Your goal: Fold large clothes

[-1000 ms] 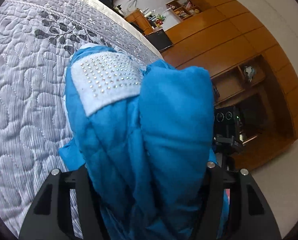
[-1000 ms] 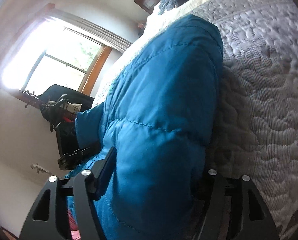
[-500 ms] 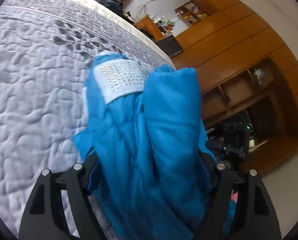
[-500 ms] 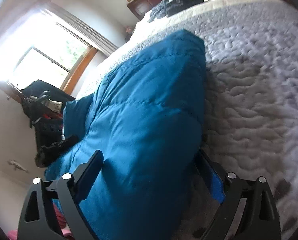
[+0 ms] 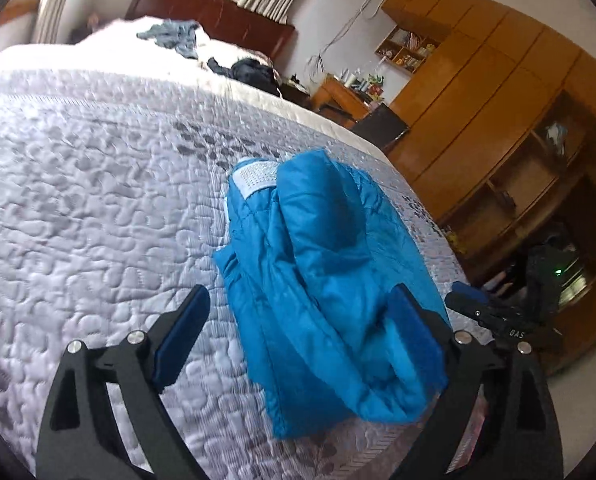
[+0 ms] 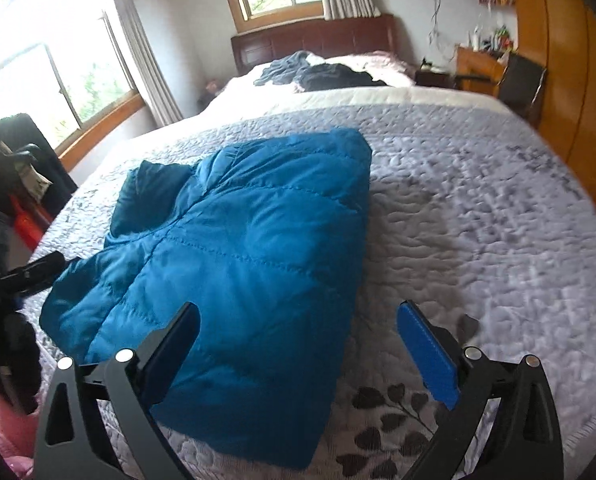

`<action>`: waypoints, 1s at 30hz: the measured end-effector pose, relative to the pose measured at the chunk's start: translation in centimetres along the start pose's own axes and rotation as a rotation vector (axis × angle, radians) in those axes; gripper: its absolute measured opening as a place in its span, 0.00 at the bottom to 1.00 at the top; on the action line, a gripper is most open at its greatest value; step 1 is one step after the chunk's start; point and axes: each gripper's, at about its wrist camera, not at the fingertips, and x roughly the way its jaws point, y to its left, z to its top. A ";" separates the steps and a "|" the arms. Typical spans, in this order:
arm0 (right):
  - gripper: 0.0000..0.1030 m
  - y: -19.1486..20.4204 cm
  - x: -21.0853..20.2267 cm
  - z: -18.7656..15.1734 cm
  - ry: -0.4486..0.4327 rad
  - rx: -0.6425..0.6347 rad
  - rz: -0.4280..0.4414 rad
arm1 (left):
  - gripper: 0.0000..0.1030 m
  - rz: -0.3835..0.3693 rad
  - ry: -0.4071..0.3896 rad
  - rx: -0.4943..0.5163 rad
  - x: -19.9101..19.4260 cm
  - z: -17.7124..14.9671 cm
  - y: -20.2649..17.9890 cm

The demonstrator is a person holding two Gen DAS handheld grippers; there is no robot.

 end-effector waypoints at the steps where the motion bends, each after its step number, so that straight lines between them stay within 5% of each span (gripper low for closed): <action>1: 0.96 0.1 -0.3 0.0 -0.004 0.001 -0.006 | 0.90 0.018 -0.005 0.011 -0.3 -0.1 -0.4; 13: 0.96 -0.1 -1.6 -1.4 -0.020 0.046 -0.090 | 0.97 0.293 -0.091 0.145 -4.2 -3.7 -6.2; 30: 0.96 2.3 -3.7 -4.4 -0.010 0.011 -0.215 | 0.97 0.410 -0.046 0.158 -4.3 -8.1 -8.7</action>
